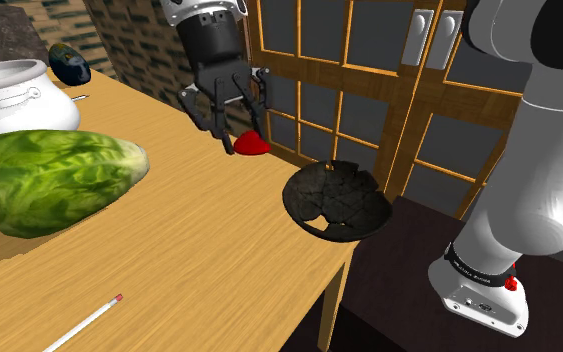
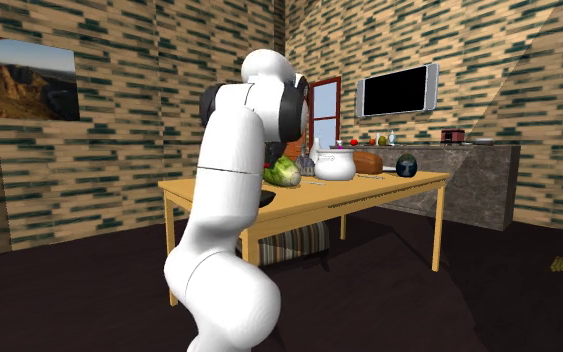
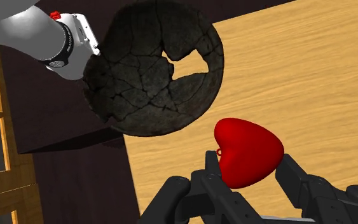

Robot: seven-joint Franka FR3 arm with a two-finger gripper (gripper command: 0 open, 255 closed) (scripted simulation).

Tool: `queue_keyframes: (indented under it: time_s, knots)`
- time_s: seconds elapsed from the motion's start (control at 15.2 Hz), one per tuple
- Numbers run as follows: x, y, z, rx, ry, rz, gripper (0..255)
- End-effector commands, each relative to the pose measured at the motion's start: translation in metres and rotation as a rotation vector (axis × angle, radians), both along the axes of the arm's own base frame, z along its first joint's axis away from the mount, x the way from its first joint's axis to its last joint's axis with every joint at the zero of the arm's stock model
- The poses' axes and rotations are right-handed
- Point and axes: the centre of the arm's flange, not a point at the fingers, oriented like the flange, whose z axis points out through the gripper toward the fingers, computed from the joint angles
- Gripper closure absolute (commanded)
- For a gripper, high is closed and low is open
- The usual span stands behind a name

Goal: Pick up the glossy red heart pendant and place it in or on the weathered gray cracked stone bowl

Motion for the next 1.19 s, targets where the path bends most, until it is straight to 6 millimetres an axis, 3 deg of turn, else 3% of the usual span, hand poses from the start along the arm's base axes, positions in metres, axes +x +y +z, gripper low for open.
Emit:
queue_keyframes:
  time_s: [0.0,0.53,0.92,0.99,1.06,1.12]
  knots:
    - [-0.023,-0.012,0.002,0.0,0.0,0.0,255]
    - [-0.117,-0.06,0.005,0.0,0.0,0.0,255]
    - [-0.123,-0.063,-0.021,0.0,0.0,0.0,255]
    - [-0.122,-0.062,-0.015,0.0,0.001,0.0,255]
    - [-0.122,-0.062,-0.015,0.0,0.001,0.0,0]
    - [-0.132,-0.058,-0.024,-0.002,-0.015,-0.018,0]
